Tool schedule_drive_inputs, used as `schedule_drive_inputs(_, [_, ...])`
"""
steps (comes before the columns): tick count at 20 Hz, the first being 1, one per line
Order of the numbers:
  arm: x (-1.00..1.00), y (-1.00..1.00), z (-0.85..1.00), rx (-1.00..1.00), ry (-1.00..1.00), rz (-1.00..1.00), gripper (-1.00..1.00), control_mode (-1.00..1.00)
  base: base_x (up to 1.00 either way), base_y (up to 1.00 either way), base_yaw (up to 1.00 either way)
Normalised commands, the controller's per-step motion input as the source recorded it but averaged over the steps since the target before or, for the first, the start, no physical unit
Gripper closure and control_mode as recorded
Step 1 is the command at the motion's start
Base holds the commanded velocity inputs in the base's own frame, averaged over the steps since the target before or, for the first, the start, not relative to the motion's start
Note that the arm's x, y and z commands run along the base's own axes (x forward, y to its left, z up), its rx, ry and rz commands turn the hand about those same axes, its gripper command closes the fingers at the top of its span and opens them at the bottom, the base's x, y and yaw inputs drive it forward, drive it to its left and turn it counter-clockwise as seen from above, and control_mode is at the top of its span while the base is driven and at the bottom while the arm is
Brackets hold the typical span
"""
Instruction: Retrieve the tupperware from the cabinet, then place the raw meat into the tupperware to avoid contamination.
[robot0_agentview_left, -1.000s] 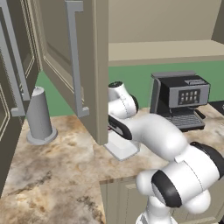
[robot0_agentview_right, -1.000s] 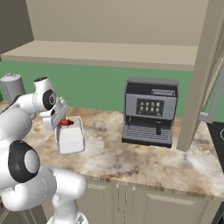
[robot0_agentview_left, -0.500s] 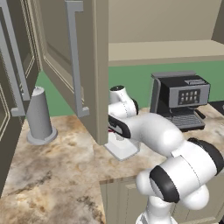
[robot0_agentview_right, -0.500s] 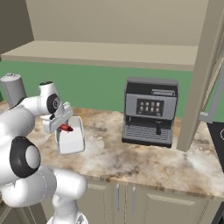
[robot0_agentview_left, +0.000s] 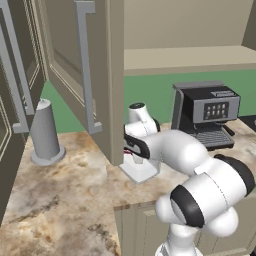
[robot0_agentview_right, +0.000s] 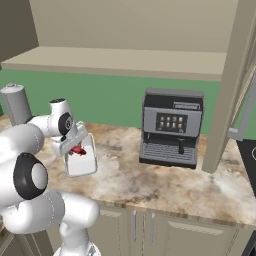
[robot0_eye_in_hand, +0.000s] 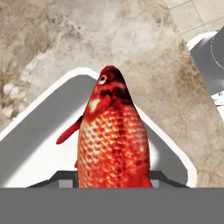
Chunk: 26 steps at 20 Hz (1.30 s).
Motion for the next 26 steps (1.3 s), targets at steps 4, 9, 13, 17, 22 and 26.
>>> schedule_drive_inputs(4, [0.03,-0.11,-0.33,0.00,-0.03,-0.02,1.00,-1.00,0.00,0.00,0.00])
schedule_drive_inputs(9, [0.12,-0.07,-0.19,0.00,-0.03,-0.01,1.00,-1.00,0.00,0.00,0.00])
schedule_drive_inputs(13, [0.15,-0.01,-0.12,0.00,-0.02,-0.01,1.00,-1.00,0.00,0.00,0.00])
schedule_drive_inputs(17, [0.13,0.01,-0.02,0.00,-0.01,-0.01,-1.00,-1.00,0.00,0.00,0.00])
schedule_drive_inputs(22, [0.01,0.00,0.00,0.00,0.00,-0.01,-1.00,-1.00,0.00,0.00,0.00])
schedule_drive_inputs(26, [0.00,0.00,0.00,0.00,0.00,0.00,-1.00,-1.00,0.00,0.00,0.00])
